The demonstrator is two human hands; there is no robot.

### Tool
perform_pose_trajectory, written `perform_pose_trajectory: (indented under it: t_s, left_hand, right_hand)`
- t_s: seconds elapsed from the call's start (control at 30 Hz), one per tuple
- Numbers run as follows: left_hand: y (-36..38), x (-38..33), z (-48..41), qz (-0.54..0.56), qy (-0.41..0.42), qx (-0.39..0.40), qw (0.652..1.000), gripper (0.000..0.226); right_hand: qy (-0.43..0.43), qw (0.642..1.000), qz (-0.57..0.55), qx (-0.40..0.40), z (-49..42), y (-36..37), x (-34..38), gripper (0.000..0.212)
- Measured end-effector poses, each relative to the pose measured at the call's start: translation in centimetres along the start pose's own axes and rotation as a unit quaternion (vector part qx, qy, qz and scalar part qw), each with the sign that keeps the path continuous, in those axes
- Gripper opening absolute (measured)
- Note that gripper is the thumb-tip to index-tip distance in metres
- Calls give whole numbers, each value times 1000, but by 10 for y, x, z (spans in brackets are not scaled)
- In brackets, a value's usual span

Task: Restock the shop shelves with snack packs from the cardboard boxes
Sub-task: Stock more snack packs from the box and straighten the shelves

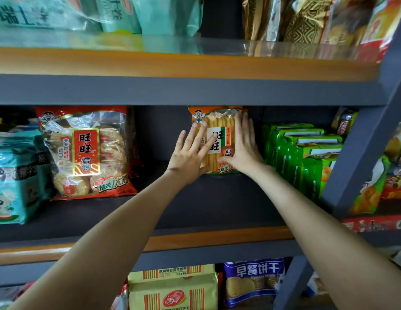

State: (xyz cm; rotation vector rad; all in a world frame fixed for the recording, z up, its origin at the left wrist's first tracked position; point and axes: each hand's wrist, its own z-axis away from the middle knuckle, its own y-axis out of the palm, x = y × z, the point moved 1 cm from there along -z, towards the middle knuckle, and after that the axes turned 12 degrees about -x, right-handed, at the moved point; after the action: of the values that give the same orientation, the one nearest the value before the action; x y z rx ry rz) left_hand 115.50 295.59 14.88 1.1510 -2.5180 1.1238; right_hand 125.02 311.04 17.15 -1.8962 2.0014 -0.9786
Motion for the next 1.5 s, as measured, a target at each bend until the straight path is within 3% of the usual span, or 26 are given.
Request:
perform_pose_trajectory:
  t_s: [0.17, 0.3, 0.4, 0.57, 0.7, 0.83, 0.97, 1.1, 1.27, 1.37, 1.5]
  left_hand:
    - [6, 1, -4, -7, -13, -8, 1000, 111]
    - [6, 1, -7, 1, -4, 4, 1000, 115]
    - [-1, -2, -10, 14, -4, 24, 1000, 115]
    - [-20, -7, -5, 81, -27, 47, 995, 98]
    - [-54, -2, 18, 198, -124, 62, 970, 79]
    - [-101, 18, 68, 313, -266, 45, 911, 56]
    - [-156, 45, 149, 342, -412, -16, 844, 37]
    - [-207, 61, 243, 311, -530, -90, 784, 29]
    - [-254, 80, 372, 205, -674, -116, 700, 27]
    - [-266, 93, 467, 125, -772, -73, 619, 16]
    - [-280, 106, 606, 49, -878, -15, 476, 28]
  right_hand:
    - [-95, 978, 184, -1, 6, -2, 3, 119]
    - [-175, 963, 205, 29, 10, 0, 1, 100]
    - [-158, 967, 195, 46, 11, -3, 1, 98]
    - [-100, 983, 135, 69, 18, -11, 21, 99]
    - [-38, 997, 47, 52, 41, -19, 62, 87]
    - [-38, 994, -91, 43, 69, -20, 119, 52]
    - [-69, 957, -281, 39, 104, -16, 198, 33]
    - [-167, 894, -408, 77, 149, 3, 292, 30]
    - [-226, 821, -479, 213, 223, 44, 405, 32]
    - [-234, 775, -487, 327, 274, 76, 471, 33]
    - [-268, 731, -448, 439, 348, 127, 556, 32]
